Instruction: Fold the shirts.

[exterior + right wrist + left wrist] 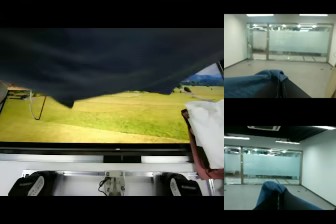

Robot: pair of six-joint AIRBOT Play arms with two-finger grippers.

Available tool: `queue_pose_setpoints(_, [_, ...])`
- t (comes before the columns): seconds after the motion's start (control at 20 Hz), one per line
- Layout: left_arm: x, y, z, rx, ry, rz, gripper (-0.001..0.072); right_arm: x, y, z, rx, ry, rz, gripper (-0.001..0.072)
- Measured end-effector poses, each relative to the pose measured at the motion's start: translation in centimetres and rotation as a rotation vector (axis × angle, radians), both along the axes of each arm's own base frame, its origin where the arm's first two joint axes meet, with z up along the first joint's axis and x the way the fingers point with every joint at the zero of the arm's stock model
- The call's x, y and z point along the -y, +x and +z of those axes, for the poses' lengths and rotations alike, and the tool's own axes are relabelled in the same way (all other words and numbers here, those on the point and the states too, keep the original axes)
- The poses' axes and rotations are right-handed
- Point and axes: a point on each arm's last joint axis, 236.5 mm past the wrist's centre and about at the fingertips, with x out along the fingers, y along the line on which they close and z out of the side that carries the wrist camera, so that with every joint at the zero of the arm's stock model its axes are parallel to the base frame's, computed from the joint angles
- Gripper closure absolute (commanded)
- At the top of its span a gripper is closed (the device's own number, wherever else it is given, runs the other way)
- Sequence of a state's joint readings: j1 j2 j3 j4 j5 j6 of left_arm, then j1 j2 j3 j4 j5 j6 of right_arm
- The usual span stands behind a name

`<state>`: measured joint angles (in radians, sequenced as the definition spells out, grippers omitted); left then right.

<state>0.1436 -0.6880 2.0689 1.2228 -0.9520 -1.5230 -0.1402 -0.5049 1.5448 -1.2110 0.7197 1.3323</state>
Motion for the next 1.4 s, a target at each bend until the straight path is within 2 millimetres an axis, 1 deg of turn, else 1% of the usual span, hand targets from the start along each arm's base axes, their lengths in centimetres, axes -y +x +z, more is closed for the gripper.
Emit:
queue_pose_setpoints(0.05, [-0.5, -0.7, -0.5, -0.019, 0.003, 0.029, 0.0673, 0.3, -0.7, -0.5, -0.022, -0.01, -0.023, 0.0639])
queue_pose_setpoints(0.15, [-1.4, -0.6, -2.3, -0.094, 0.007, 0.077, 0.0672, 1.1, -0.9, -1.9, -0.086, -0.02, -0.065, 0.0639])
queue_pose_setpoints(0.2, [-1.8, 0.1, -3.5, -0.144, 0.008, 0.093, 0.0672, 1.5, -0.6, -2.8, -0.127, -0.022, -0.083, 0.0639])
queue_pose_setpoints(0.25, [-2.2, 1.2, -5.1, -0.207, 0.008, 0.106, 0.0672, 2.0, 0.0, -4.0, -0.18, -0.022, -0.099, 0.0639])
queue_pose_setpoints(0.3, [-2.5, 2.6, -7.0, -0.281, 0.007, 0.113, 0.0672, 2.4, 1.1, -5.8, -0.261, -0.021, -0.111, 0.0639])
queue_pose_setpoints(0.35, [-2.9, 4.4, -9.2, -0.359, 0.004, 0.119, 0.0672, 2.9, 2.5, -8.2, -0.361, -0.022, -0.122, 0.0639])
queue_pose_setpoints(0.4, [-3.4, 6.5, -12.0, -0.454, 0.0, 0.121, 0.0673, 3.4, 4.2, -11.2, -0.483, -0.02, -0.13, 0.0639])
queue_pose_setpoints(0.45, [-3.7, 8.7, -14.9, -0.546, -0.005, 0.121, 0.0672, 3.9, 6.1, -14.7, -0.611, -0.018, -0.137, 0.0639])
queue_pose_setpoints(0.5, [-4.1, 11.3, -18.5, -0.655, -0.01, 0.12, 0.0672, 4.4, 7.8, -18.2, -0.732, -0.015, -0.142, 0.0639])
queue_pose_setpoints(0.55, [-4.4, 13.7, -22.5, -0.765, -0.009, 0.116, 0.0673, 4.9, 9.7, -22.0, -0.852, -0.012, -0.145, 0.0639])
queue_pose_setpoints(0.65, [-4.7, 18.5, -31.2, -0.977, -0.019, 0.093, 0.0672, 5.7, 13.3, -29.6, -1.054, -0.005, -0.144, 0.0639])
queue_pose_setpoints(0.7, [-4.6, 20.7, -35.5, -1.067, -0.027, 0.073, 0.0673, 6.0, 15.1, -32.9, -1.126, 0.0, -0.144, 0.0639])
queue_pose_setpoints(0.75, [-4.3, 22.8, -39.1, -1.133, -0.037, 0.057, 0.0672, 6.3, 17.0, -36.3, -1.187, 0.008, -0.142, 0.0639])
queue_pose_setpoints(0.85, [-3.9, 26.8, -46.3, -1.253, -0.052, 0.036, 0.0672, 6.5, 20.5, -42.1, -1.267, 0.039, -0.133, 0.0639])
queue_pose_setpoints(0.95, [-3.3, 30.6, -51.4, -1.317, -0.071, 0.019, 0.0672, 6.4, 24.0, -46.7, -1.288, 0.092, -0.117, 0.0639])
queue_pose_setpoints(1.0, [-2.8, 32.6, -53.5, -1.337, -0.086, 0.007, 0.0672, 6.2, 25.5, -48.4, -1.282, 0.124, -0.109, 0.0639])
queue_pose_setpoints(1.05, [-2.2, 34.7, -55.1, -1.342, -0.108, -0.008, 0.0672, 6.1, 27.1, -49.9, -1.261, 0.162, -0.105, 0.0639])
queue_pose_setpoints(1.15, [-1.0, 38.3, -57.6, -1.34, -0.147, -0.034, 0.0672, 6.2, 29.8, -52.2, -1.216, 0.228, -0.108, 0.0639])
queue_pose_setpoints(1.2, [-0.4, 40.0, -58.4, -1.331, -0.164, -0.044, 0.0672, 6.3, 30.7, -53.1, -1.198, 0.254, -0.113, 0.0639])
queue_pose_setpoints(1.3, [0.6, 42.2, -59.8, -1.327, -0.194, -0.067, 0.0672, 6.5, 31.9, -55.0, -1.184, 0.296, -0.126, 0.0639])
queue_pose_setpoints(1.35, [0.9, 42.7, -60.2, -1.331, -0.199, -0.073, 0.0672, 6.5, 32.1, -55.6, -1.189, 0.309, -0.127, 0.0639])
queue_pose_setpoints(1.4, [1.0, 42.7, -60.6, -1.351, -0.2, -0.08, 0.0673, 6.5, 32.1, -56.1, -1.194, 0.319, -0.126, 0.0639])
